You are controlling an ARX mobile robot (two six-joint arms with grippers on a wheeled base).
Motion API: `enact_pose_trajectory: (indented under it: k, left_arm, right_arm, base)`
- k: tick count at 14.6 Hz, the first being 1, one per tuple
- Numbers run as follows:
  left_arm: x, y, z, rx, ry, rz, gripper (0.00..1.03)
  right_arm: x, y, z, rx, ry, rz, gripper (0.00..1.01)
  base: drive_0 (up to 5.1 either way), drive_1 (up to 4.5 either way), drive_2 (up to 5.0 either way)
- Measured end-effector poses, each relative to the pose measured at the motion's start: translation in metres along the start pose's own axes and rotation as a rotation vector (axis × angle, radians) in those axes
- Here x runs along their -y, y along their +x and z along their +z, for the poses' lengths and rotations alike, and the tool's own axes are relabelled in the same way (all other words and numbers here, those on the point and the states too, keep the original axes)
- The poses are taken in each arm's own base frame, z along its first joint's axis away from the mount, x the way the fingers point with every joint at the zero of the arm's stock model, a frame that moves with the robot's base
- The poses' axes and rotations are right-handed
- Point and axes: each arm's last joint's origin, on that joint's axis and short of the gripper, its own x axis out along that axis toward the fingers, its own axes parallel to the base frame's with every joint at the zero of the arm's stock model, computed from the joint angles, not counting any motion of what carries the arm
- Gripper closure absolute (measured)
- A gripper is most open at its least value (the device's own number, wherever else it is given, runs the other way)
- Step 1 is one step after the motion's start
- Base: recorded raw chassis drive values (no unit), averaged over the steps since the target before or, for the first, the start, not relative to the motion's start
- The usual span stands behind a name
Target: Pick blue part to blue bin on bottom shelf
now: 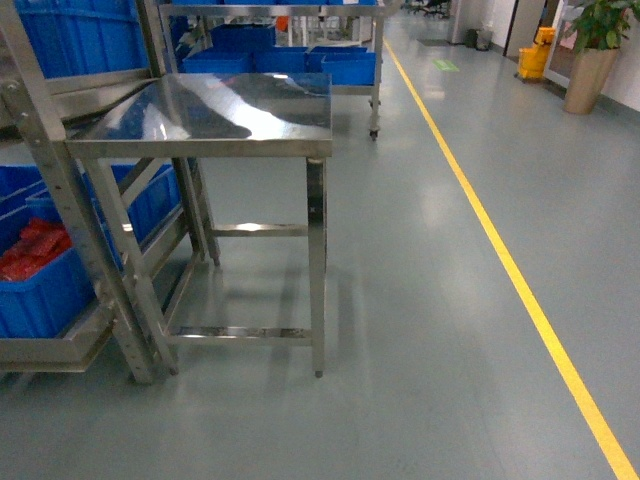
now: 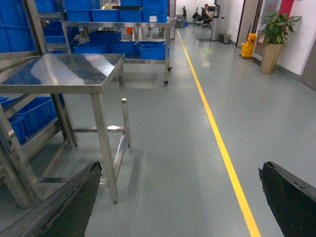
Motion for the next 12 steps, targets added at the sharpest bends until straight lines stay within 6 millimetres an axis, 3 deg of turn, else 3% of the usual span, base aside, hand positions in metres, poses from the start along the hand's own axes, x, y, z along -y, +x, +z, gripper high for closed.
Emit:
enact_pose_trajectory:
  k: [8,12]
  left_arm:
    - [0.0,0.0,0.0,0.0,0.0,-0.001,0.6]
    - [0.0002,0.0004,-0.0006,-0.007,0.003,-0.001,0.6]
  right_arm:
    - [0.0,0.0,-0.0002,-0.002,0.0,0.0,0.03]
    - [0.0,0.0,0.0001,0.001,0.0,0.0,0.03]
  base:
    - [0.0,4.15,-4.2]
    - [0.0,0.55,-0.6]
